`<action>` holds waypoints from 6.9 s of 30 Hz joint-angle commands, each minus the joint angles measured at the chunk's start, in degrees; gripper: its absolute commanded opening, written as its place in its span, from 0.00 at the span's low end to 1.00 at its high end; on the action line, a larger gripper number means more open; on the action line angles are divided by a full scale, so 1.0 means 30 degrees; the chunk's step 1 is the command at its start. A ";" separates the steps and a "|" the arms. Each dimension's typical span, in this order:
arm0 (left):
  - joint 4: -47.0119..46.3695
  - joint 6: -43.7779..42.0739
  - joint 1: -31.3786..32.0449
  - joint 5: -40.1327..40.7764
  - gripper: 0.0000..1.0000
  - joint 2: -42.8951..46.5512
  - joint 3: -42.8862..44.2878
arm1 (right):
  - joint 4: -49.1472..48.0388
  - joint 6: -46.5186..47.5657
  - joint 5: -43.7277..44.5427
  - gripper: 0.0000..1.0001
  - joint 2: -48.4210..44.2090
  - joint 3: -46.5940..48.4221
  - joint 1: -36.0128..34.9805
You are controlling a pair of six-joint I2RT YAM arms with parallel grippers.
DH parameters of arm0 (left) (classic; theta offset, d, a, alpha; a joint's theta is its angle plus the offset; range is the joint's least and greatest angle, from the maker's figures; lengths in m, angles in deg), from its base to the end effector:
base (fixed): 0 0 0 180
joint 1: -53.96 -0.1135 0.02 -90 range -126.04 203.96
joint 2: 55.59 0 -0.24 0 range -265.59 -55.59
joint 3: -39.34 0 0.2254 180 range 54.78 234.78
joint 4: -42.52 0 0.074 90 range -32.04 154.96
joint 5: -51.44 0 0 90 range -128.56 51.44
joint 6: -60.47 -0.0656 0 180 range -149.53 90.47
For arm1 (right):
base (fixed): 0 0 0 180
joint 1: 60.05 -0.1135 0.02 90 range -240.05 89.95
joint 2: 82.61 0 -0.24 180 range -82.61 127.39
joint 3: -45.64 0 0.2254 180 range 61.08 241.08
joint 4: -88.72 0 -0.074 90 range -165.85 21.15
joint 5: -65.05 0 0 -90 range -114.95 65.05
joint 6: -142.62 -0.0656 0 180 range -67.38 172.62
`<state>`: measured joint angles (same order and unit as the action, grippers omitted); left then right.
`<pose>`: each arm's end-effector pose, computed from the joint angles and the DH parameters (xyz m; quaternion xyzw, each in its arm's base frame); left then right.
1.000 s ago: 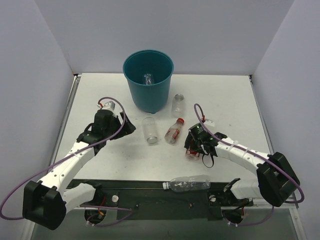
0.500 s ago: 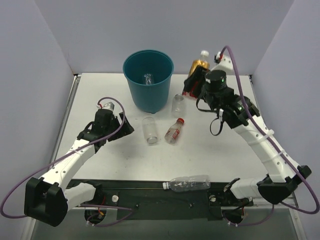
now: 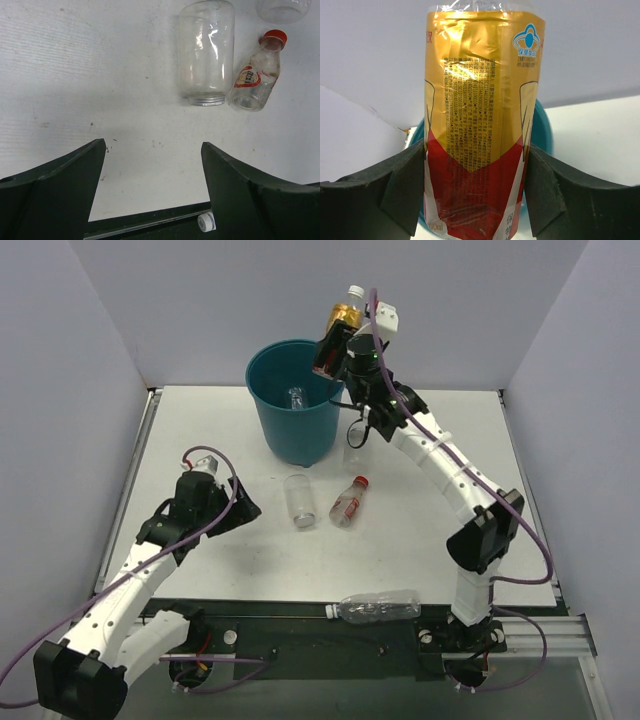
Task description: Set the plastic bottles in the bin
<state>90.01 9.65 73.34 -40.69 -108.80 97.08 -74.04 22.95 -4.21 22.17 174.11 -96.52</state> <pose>0.1908 -0.0697 0.2284 -0.1503 0.9044 -0.2100 0.3397 0.3533 0.2322 0.4513 0.0951 0.6621 0.2998 0.6802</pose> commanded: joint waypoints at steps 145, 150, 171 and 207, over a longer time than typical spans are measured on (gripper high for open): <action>0.4755 -0.5120 0.0309 -0.1838 0.91 -1.3963 2.5654 | 1.2846 0.3210 -0.5945 0.81 -0.4982 -2.0188 -1.3654; 0.4872 -0.5237 0.0250 -0.1721 0.91 -1.3874 2.5684 | 1.4220 0.3707 -0.4948 0.67 -0.5187 -1.9019 -1.4064; 0.6482 -0.4916 -0.1504 0.1970 0.91 -1.2530 2.4777 | 1.7654 0.7107 -0.0791 0.29 -0.7911 -0.8211 -0.9527; 0.3087 -0.1458 -0.0775 0.6276 0.90 0.0333 0.6436 | -0.5201 0.4324 -0.4275 1.00 0.4804 0.6356 -0.0500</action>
<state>101.81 4.44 70.80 -25.37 -110.46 116.58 -88.49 38.14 -19.58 37.97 187.73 -98.60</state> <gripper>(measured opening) 0.902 0.985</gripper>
